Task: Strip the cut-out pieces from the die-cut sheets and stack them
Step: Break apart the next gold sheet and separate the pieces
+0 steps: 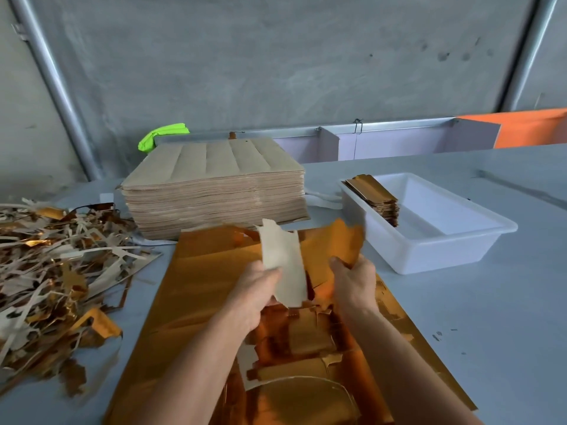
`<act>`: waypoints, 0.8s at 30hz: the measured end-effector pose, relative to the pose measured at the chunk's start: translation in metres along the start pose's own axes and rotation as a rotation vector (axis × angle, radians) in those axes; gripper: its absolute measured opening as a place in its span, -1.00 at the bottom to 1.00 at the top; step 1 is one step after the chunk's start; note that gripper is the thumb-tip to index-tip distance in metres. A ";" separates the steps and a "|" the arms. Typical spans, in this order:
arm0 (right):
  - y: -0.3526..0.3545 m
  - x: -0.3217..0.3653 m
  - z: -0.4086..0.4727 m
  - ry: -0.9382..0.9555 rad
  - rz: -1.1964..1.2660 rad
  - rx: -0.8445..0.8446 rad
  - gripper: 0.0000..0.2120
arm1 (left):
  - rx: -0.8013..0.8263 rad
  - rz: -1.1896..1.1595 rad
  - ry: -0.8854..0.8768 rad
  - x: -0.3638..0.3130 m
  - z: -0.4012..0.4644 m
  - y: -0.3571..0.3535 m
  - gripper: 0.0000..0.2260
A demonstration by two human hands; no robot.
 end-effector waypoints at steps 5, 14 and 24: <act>0.032 0.002 0.010 -0.101 0.126 -0.117 -0.88 | -0.074 -0.113 0.038 -0.010 0.006 0.042 -0.77; 0.024 0.007 0.008 -0.148 0.134 -0.046 -0.89 | -0.094 -0.037 0.005 -0.001 0.013 0.026 -0.82; 0.050 0.005 0.004 -0.242 -0.156 -0.091 -0.96 | -0.173 0.093 0.045 0.032 0.045 -0.027 -0.88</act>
Point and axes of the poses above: each hand's wrist, its own z-axis towards the middle knuckle, its own y-axis out of the back of the hand, x = y × z, the point moved 2 cm from there along z, towards the middle knuckle, and after that the axes turned 9 degrees about x, right-handed, at the moved point
